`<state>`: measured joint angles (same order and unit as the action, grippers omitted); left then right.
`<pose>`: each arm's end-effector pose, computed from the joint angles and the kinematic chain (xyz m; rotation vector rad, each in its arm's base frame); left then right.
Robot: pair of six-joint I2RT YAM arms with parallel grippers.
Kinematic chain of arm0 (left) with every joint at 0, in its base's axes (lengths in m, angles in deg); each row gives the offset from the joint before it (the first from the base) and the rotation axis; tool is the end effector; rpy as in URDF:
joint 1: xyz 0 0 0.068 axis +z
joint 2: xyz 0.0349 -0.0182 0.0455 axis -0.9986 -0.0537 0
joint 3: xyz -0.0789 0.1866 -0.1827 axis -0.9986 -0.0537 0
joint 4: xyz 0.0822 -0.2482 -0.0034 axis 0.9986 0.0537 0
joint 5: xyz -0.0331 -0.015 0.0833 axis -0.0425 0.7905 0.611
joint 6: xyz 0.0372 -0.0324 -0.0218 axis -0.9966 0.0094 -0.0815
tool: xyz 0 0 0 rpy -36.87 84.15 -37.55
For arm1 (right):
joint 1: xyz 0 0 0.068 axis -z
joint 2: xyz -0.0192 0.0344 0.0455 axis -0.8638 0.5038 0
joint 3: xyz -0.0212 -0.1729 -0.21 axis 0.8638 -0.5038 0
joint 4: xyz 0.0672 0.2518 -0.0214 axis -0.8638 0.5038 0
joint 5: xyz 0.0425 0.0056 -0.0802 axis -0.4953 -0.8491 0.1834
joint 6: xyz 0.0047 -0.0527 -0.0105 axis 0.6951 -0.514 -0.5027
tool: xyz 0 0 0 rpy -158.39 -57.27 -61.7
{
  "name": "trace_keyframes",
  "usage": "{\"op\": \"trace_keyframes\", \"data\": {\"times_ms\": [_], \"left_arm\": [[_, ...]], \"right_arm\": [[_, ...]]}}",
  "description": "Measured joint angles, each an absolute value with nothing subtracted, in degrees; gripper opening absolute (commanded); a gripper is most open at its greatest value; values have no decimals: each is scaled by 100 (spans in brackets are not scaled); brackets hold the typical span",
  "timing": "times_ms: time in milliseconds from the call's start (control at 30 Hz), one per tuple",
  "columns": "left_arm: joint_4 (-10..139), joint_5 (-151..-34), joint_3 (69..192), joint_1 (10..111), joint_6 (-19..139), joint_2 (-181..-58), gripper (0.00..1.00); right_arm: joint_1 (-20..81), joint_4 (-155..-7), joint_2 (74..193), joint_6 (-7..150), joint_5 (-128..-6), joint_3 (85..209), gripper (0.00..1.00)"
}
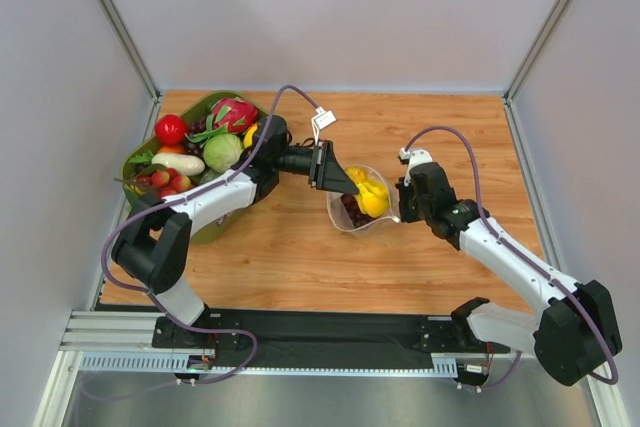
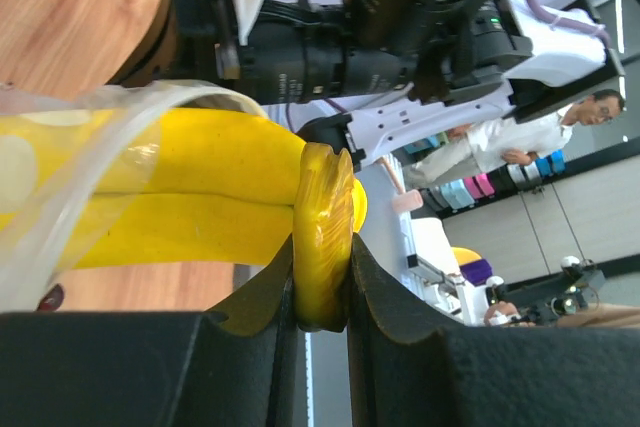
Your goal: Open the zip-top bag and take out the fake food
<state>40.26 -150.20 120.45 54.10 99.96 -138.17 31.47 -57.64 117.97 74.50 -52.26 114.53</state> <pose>0.2911 -0.2265 0.2880 0.7534 1.9332 -1.9483 0.2088 0.1075 0.2377 -0.3190 2.3579 0.1757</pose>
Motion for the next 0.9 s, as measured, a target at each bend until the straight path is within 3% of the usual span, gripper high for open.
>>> {"op": "trace_keyframes", "data": {"times_ms": [300, 600, 900], "left_arm": [[2724, -15385, 11789, 5509, 11069, -13713, 0], [5099, -15404, 12102, 5520, 9380, -12537, 0], [6262, -15468, 12128, 5732, 8663, -11730, 0]], "right_arm": [[3449, -5751, 11797, 7496, -5371, 11453, 0], [3519, -5749, 11797, 7513, -5447, 11453, 0], [3532, -5749, 11797, 7513, -5535, 11455, 0]]}}
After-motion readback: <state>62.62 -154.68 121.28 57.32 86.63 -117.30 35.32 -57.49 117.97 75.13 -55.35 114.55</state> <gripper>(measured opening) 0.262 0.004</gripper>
